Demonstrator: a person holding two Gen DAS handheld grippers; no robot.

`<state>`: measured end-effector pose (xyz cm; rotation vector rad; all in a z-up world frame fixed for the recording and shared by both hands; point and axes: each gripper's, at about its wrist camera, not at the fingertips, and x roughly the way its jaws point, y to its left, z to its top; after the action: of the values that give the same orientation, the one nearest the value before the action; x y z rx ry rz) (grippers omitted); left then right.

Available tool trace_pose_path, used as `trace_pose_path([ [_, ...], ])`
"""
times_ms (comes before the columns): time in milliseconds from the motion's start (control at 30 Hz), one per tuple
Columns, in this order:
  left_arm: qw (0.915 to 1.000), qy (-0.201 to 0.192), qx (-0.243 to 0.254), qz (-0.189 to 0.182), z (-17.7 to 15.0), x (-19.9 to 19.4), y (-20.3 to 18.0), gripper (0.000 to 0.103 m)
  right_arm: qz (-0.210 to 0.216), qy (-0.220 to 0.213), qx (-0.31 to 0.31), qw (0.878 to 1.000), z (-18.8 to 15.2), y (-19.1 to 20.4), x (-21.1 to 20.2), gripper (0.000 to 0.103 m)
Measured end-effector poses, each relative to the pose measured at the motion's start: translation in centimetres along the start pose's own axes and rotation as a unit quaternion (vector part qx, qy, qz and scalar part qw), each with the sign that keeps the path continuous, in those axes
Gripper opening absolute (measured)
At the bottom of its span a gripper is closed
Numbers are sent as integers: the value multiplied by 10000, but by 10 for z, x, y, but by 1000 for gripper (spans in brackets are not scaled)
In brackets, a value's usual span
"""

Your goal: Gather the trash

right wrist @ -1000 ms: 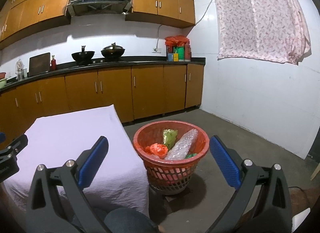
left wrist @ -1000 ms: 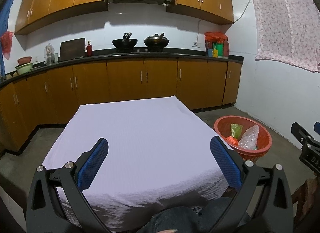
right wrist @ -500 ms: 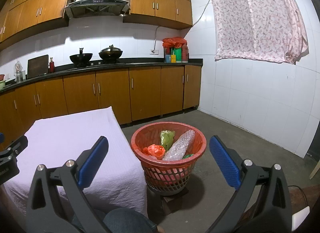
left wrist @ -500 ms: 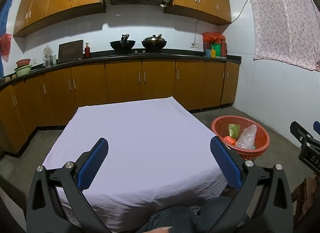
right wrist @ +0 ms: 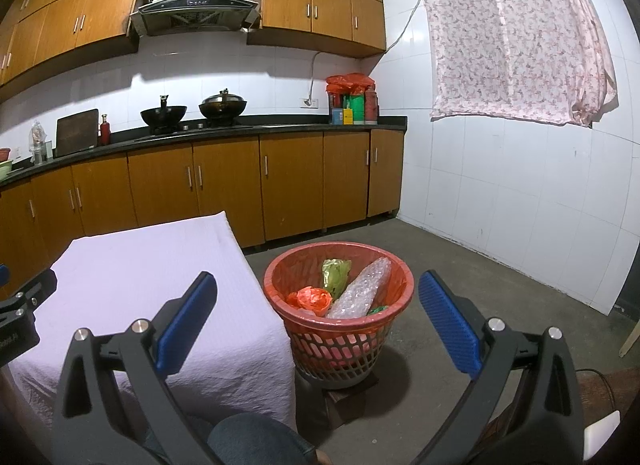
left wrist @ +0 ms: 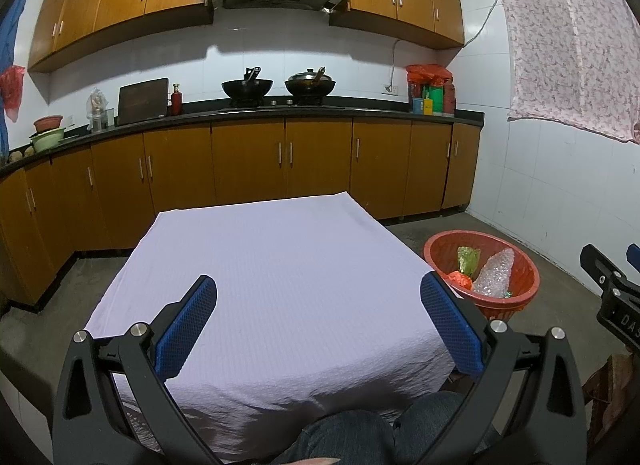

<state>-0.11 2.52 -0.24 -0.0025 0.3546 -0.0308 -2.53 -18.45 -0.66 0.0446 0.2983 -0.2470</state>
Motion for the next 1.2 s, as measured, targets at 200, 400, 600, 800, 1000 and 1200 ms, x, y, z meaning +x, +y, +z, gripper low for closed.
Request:
trace_pose_path([
  [200, 10000, -1, -1, 3, 0, 0, 0, 101, 2, 3, 3, 10000, 0, 0, 0, 99],
  [400, 10000, -1, 1, 0, 0, 0, 0, 101, 0, 1, 0, 10000, 0, 0, 0, 99],
  [600, 10000, 4, 2, -2, 0, -1, -1, 101, 9, 10, 18, 10000, -4, 0, -2, 99],
  [800, 10000, 4, 1, -2, 0, -1, -1, 101, 11, 11, 19, 10000, -4, 0, -2, 99],
  [1000, 10000, 5, 4, -2, 0, -1, -1, 101, 9, 11, 20, 10000, -3, 0, -2, 99],
  [1200, 10000, 14, 6, -26, 0, -1, -1, 101, 13, 11, 26, 10000, -4, -1, -2, 99],
])
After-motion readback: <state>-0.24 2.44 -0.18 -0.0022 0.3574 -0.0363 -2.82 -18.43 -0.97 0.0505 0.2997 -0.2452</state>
